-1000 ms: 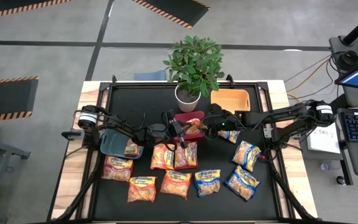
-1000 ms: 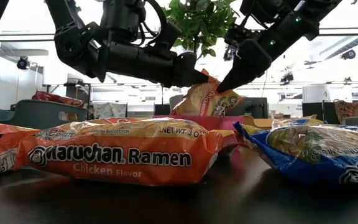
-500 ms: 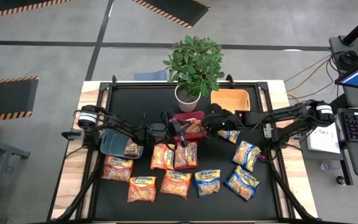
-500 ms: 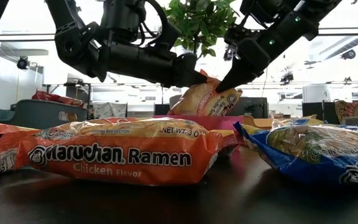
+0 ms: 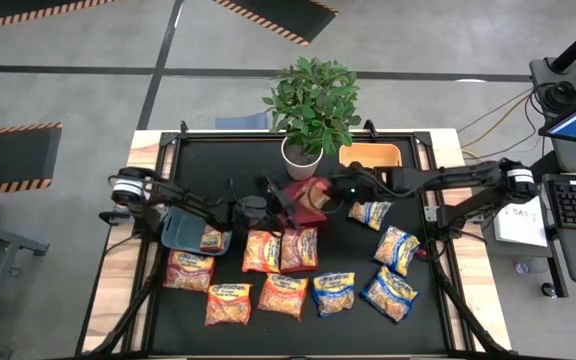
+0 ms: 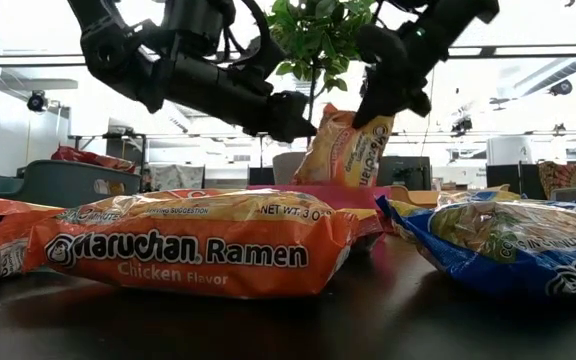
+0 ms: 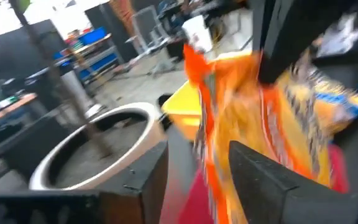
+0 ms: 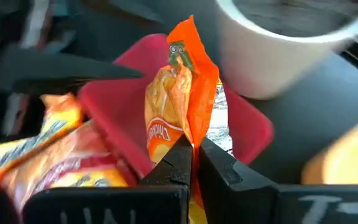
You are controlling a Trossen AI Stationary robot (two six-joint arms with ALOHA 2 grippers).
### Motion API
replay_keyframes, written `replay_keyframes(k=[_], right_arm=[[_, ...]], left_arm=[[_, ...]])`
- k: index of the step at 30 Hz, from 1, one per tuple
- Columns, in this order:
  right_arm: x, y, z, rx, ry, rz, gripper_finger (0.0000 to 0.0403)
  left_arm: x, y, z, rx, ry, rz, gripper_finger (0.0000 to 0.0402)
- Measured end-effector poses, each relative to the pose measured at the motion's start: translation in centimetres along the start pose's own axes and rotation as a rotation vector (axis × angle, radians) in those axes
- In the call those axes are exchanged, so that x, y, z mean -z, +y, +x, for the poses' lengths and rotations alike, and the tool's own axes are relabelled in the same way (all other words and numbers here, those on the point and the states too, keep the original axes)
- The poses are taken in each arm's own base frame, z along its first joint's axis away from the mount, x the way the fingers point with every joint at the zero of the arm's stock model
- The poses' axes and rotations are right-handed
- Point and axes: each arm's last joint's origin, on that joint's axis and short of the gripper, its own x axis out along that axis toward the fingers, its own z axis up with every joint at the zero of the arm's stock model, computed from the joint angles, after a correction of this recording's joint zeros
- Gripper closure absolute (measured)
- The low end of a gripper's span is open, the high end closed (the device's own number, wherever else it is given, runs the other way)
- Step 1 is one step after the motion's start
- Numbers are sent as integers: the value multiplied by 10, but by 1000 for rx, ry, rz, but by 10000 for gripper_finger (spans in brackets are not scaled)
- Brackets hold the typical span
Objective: Sort Maruchan noodles
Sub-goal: Put the top right orange noodle pack into the red bin
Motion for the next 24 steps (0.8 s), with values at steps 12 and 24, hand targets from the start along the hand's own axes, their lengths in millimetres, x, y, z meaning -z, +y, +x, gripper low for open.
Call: replay_keyframes(k=[12, 24], right_arm=[[-11, 18, 31, 219, 89, 206, 394], [-10, 36, 59, 303, 166, 215, 394]], left_arm=[[-18, 21, -21, -17, 56, 22, 232], [-11, 18, -38, 37, 104, -22, 238]])
